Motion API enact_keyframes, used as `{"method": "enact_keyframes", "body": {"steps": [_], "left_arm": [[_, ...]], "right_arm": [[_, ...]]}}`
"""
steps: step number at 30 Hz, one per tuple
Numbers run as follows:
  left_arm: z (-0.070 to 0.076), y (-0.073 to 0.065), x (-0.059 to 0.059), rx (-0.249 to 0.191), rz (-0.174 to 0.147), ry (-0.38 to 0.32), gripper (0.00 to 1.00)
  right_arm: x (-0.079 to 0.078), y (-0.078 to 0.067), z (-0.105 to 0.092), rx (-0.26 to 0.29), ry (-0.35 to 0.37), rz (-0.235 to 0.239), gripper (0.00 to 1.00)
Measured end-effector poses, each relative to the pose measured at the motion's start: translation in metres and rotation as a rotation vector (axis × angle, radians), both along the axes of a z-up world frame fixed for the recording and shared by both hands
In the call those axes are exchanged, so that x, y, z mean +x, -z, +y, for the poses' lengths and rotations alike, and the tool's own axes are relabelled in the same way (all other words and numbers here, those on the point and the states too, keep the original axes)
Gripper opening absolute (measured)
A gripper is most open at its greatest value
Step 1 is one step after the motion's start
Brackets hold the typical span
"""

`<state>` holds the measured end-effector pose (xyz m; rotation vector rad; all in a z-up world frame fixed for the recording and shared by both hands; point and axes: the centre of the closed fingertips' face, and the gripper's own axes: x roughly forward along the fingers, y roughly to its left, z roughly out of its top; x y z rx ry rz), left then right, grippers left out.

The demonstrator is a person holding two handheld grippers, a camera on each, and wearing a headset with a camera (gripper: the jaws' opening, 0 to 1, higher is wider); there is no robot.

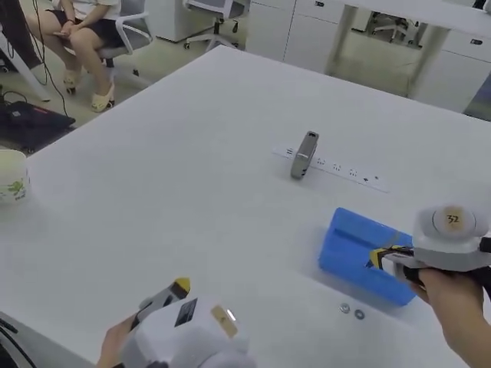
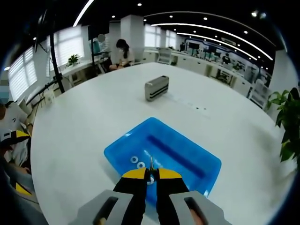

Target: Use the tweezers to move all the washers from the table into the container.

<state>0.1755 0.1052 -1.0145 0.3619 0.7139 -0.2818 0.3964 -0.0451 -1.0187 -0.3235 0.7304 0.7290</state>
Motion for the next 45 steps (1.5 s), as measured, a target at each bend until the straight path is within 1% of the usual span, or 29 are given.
{"method": "enact_keyframes", "body": {"steps": [7, 8, 9, 13, 15, 19, 21, 26, 28, 30, 32, 33, 35, 38, 45], "left_arm": [[0.001, -0.001, 0.000, 0.004, -0.005, -0.004, 0.91], [0.001, -0.002, 0.000, 0.003, -0.008, -0.005, 0.91], [0.001, -0.002, 0.000, 0.000, -0.007, -0.006, 0.91], [0.000, -0.003, 0.000, -0.007, -0.013, -0.006, 0.92], [0.001, -0.002, 0.000, -0.004, -0.007, -0.007, 0.92], [0.001, -0.002, 0.000, -0.005, -0.008, -0.007, 0.92], [0.000, -0.002, 0.000, -0.007, -0.010, -0.006, 0.92], [0.000, -0.001, 0.000, -0.003, -0.004, -0.002, 0.92], [-0.001, -0.001, 0.000, -0.001, -0.006, 0.002, 0.92], [-0.001, -0.002, 0.000, -0.001, -0.008, 0.003, 0.92], [0.000, -0.003, 0.001, -0.003, -0.018, -0.003, 0.92], [0.000, -0.004, 0.001, -0.011, -0.020, -0.006, 0.91], [0.000, -0.003, 0.000, -0.015, -0.014, -0.007, 0.91], [0.000, -0.004, 0.001, -0.016, -0.022, -0.006, 0.91], [-0.001, -0.004, 0.001, -0.014, -0.020, -0.001, 0.91]], "right_arm": [[-0.001, 0.007, -0.001, -0.015, -0.002, 0.012, 0.03], [0.000, 0.006, 0.000, -0.005, -0.001, 0.001, 0.03], [0.000, 0.006, 0.000, -0.009, 0.001, 0.010, 0.03], [0.001, 0.006, 0.001, -0.010, -0.002, 0.009, 0.03], [0.000, 0.006, 0.001, -0.008, -0.001, 0.009, 0.03], [-0.001, 0.006, 0.001, -0.008, -0.001, 0.011, 0.03], [-0.001, 0.003, 0.001, 0.012, 0.011, 0.014, 0.03], [-0.001, -0.004, 0.001, 0.027, 0.018, 0.002, 0.03], [-0.002, -0.010, 0.002, 0.056, 0.024, -0.001, 0.04], [-0.003, -0.013, 0.002, 0.059, 0.025, -0.005, 0.04], [-0.003, -0.017, 0.001, 0.058, 0.018, -0.012, 0.03], [-0.004, -0.019, 0.001, 0.054, 0.012, -0.018, 0.03], [-0.005, -0.023, 0.001, 0.055, 0.008, -0.024, 0.03], [-0.006, -0.030, 0.000, 0.057, 0.000, -0.038, 0.03], [-0.010, -0.045, -0.001, 0.073, -0.014, -0.067, 0.03]]}}
